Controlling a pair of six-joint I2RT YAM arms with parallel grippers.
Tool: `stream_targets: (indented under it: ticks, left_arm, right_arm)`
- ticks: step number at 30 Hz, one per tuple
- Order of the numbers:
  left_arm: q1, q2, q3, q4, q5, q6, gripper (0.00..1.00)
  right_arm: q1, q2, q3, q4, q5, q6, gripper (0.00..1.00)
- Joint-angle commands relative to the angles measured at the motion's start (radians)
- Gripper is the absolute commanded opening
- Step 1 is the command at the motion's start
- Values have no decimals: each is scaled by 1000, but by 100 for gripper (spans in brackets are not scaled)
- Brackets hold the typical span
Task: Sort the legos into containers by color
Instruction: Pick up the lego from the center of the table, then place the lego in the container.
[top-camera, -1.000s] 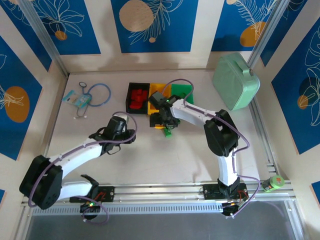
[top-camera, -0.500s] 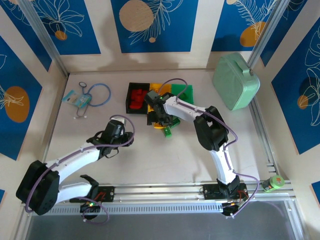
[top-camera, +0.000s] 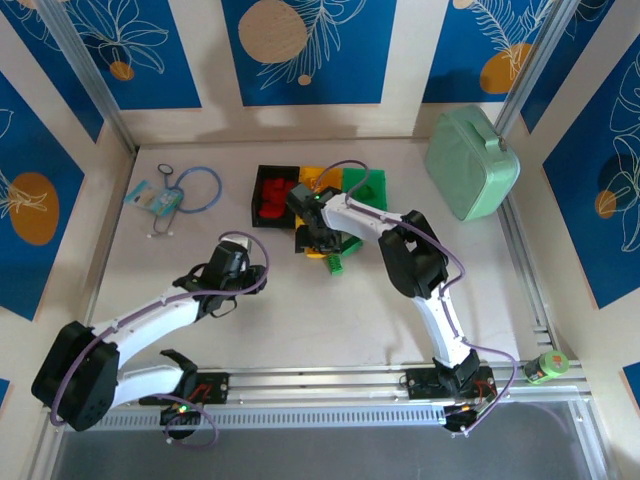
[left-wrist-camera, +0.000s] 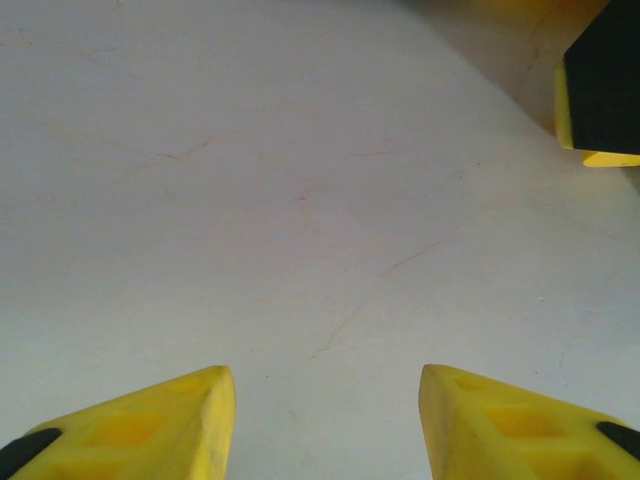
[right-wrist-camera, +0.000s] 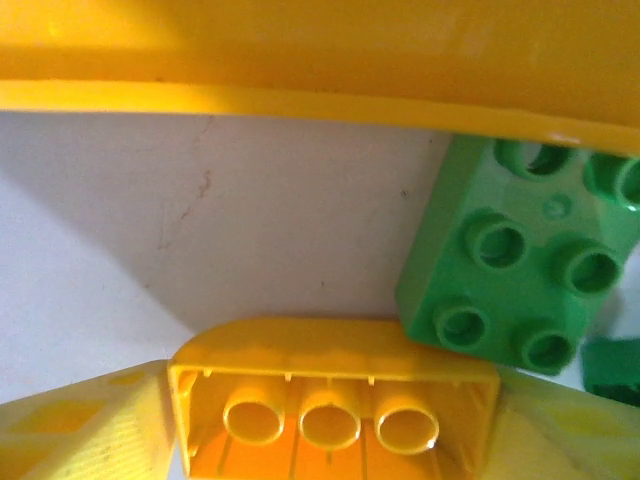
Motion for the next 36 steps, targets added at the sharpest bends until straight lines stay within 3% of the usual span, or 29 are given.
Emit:
stream_targets:
  ticks: [1,9,20,25,36]
  left_arm:
    - [5,-5,-11,16,-10,-7,51]
    - [5,-5,-16,21,-12,-4,50]
    - [5,-39,-26,21,-18,-1,49]
    - [5,-59,-29,4,-13,7,49]
    - [6,-142,-55,-30,-27,20,49]
  right_arm:
    - [4,29,26,-34,-6,10,71]
    - [18,13,23,-47,14,9,54]
    - [33,-128,40,-63,37,-15,52]
    - [-6,-115,151,-85,45,-73,53]
    - [-103,93,554,-244,31,-176,53]
